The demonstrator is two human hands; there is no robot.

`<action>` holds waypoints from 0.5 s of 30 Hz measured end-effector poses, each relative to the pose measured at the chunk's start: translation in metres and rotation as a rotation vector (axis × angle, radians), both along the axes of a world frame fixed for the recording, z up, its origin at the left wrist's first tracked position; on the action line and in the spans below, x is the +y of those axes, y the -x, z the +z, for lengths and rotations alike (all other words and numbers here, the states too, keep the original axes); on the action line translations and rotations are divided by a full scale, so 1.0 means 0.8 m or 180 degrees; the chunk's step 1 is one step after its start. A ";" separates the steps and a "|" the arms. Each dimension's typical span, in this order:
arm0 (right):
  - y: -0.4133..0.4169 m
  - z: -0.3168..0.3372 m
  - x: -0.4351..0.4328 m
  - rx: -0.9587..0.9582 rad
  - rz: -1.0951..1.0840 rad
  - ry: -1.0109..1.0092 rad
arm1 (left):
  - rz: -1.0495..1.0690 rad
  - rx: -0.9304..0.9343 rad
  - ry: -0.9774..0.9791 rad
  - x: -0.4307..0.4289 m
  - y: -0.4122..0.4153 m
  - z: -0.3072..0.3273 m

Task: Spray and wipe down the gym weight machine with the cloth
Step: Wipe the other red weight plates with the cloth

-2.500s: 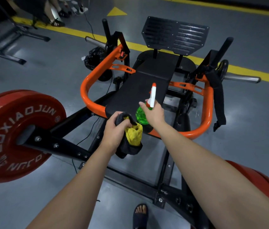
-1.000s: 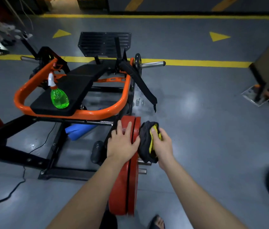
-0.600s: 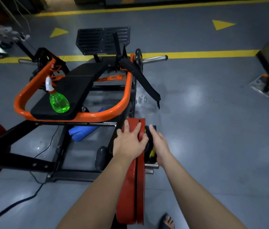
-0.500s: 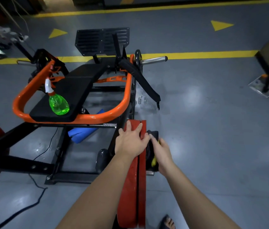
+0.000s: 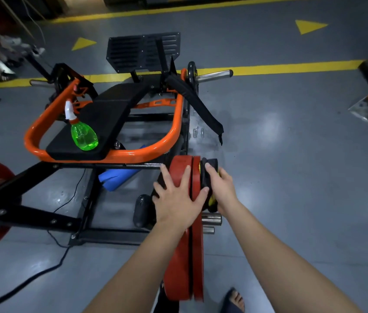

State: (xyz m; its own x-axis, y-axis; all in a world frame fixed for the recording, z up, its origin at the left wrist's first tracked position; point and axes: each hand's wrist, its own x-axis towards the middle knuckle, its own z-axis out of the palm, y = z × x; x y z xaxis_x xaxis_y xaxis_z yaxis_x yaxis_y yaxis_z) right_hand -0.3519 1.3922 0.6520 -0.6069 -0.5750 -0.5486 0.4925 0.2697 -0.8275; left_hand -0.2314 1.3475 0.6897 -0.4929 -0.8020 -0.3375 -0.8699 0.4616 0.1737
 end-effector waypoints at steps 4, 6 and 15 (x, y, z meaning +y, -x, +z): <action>-0.052 -0.014 0.062 -0.0075 -0.0005 -0.0161 | 0.0042 0.0346 0.0316 0.007 -0.004 0.000; -0.066 -0.023 0.081 -0.0074 0.0145 -0.0249 | -0.0020 0.0303 0.0391 0.010 -0.005 0.000; 0.005 0.010 0.020 0.0200 0.0258 0.0253 | -0.0058 0.0298 0.0444 0.008 -0.005 -0.001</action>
State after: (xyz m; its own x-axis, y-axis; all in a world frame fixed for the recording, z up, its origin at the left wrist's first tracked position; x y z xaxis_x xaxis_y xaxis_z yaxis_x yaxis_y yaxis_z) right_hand -0.3558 1.4085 0.6601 -0.5884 -0.6638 -0.4617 0.4182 0.2389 -0.8764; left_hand -0.2274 1.3536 0.6890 -0.5318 -0.8285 -0.1756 -0.8443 0.5024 0.1867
